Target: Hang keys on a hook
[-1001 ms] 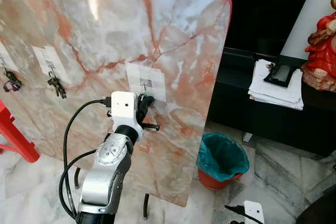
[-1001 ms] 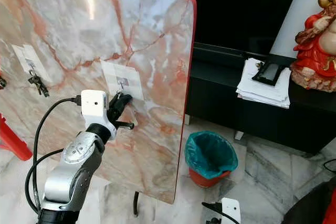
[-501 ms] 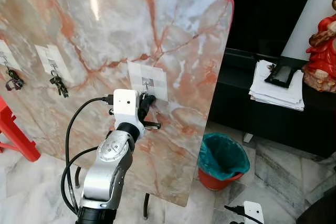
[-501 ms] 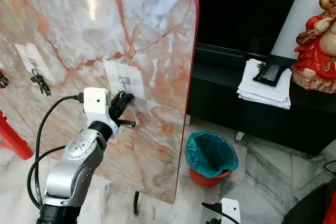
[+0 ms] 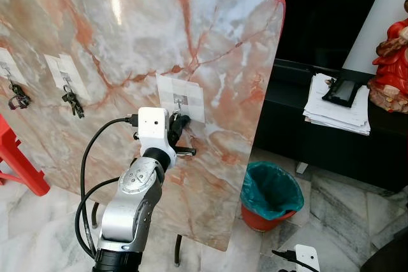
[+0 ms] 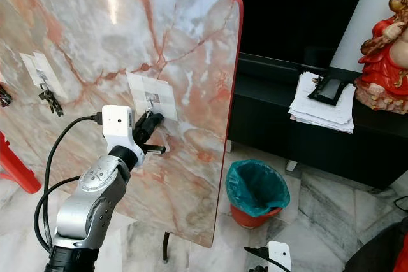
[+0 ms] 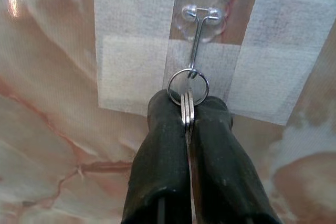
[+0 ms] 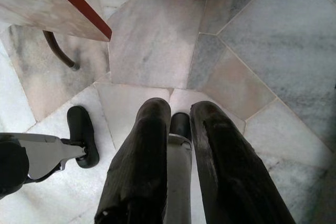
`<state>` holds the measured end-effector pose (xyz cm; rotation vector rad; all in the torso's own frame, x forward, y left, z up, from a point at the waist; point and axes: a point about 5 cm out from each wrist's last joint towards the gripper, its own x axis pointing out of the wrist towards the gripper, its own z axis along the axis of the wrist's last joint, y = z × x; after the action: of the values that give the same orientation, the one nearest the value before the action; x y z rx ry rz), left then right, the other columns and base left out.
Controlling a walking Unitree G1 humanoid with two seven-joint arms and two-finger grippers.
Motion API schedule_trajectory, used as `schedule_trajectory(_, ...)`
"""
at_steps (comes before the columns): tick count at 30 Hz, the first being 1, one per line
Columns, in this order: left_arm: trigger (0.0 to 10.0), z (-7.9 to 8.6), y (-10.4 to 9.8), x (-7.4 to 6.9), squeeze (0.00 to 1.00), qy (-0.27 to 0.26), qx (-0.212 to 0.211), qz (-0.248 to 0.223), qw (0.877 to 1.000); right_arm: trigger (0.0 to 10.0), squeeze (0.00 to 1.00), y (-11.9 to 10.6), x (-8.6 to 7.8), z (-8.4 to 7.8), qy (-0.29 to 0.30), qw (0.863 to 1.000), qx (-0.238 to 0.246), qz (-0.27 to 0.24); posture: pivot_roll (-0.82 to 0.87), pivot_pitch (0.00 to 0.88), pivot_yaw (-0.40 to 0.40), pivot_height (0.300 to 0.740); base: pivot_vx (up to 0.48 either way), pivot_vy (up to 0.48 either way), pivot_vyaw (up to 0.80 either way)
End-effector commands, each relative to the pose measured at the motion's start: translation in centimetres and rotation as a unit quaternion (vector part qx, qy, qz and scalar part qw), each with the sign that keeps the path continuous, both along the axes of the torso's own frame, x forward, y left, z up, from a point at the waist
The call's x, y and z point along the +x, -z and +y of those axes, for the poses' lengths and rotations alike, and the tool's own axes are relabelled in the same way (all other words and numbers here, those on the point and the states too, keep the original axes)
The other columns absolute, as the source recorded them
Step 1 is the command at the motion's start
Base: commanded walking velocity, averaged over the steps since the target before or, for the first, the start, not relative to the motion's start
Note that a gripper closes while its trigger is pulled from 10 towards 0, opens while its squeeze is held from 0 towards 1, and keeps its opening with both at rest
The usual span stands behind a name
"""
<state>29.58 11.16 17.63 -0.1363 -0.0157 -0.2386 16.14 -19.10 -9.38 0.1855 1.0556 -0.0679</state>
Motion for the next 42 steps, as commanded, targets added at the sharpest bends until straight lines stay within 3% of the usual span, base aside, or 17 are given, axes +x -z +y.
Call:
schedule_trajectory(1,10.0,-0.2,0.4,-0.2,0.00,0.006,-0.006,0.022,1.000,10.0,0.00,0.0,-0.1,-0.2,-0.001,1.000,-0.002,0.004,0.03,0.000,-0.040,0.740,0.000,0.000,0.00)
schedule_trajectory(13,10.0,-0.3,0.5,-0.2,0.00,0.009,-0.005,0.029,1.000,10.0,0.00,0.0,-0.1,-0.2,-0.002,1.000,-0.001,0.005,0.03,0.000,-0.038,0.740,0.000,0.000,0.00)
schedule_trajectory(14,10.0,-0.3,0.4,-0.2,0.69,0.008,-0.003,0.027,1.000,10.0,0.00,0.0,-0.1,-0.2,-0.002,1.000,-0.001,0.005,0.03,0.000,-0.039,0.740,0.000,0.000,0.00)
schedule_trajectory(15,10.0,-0.3,0.4,-0.2,0.69,0.008,-0.002,0.025,1.000,10.0,0.00,0.0,-0.1,-0.2,-0.002,1.000,-0.002,0.005,0.03,0.000,-0.039,0.740,0.000,0.000,0.00)
schedule_trajectory(16,10.0,-0.3,0.3,-0.2,1.00,0.010,0.001,0.021,1.000,10.0,0.00,0.0,-0.1,-0.2,-0.002,1.000,-0.002,0.005,0.03,0.000,-0.039,0.740,0.000,0.000,0.00)
schedule_trajectory(32,10.0,-0.1,0.4,-0.3,1.00,0.008,0.025,0.009,1.000,10.0,0.00,0.0,0.0,-0.3,-0.003,1.000,-0.003,0.002,0.03,0.000,-0.043,0.740,0.000,0.000,0.00)
schedule_trajectory(42,10.0,0.0,0.0,-1.8,1.00,0.025,0.030,-0.007,0.999,10.0,0.00,-0.1,0.1,-0.4,-0.005,1.000,-0.006,0.002,0.04,0.000,-0.049,0.740,0.000,0.000,0.00)
